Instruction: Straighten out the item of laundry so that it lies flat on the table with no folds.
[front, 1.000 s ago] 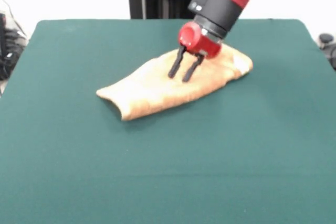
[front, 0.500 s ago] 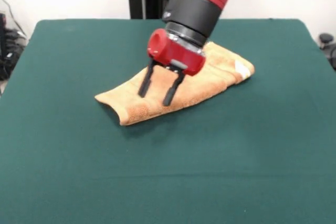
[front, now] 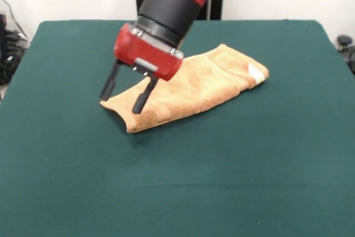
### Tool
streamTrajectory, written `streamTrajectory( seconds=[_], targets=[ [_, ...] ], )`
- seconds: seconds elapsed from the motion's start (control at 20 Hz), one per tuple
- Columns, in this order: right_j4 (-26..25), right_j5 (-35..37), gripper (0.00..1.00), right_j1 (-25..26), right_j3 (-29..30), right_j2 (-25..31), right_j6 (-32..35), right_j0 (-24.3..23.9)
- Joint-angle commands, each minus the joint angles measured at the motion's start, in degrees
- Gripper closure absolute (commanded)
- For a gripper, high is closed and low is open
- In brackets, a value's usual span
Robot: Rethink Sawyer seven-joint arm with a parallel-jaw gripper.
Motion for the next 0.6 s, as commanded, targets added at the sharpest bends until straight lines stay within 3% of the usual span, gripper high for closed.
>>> streamTrajectory(
  seconds=[0.05, 0.1, 0.3, 0.6],
  targets=[
    [25.43, 9.74, 0.00, 9.74, 4.47, 28.20, -40.78, -22.79],
    [28.88, 12.88, 0.00, 12.35, 4.58, 31.73, -45.18, -26.49],
    [35.70, 16.96, 0.00, 16.95, 6.04, 36.36, -50.43, -32.68],
    [42.68, 20.92, 0.00, 18.63, 8.80, 39.02, -55.81, -36.65]
  ],
)
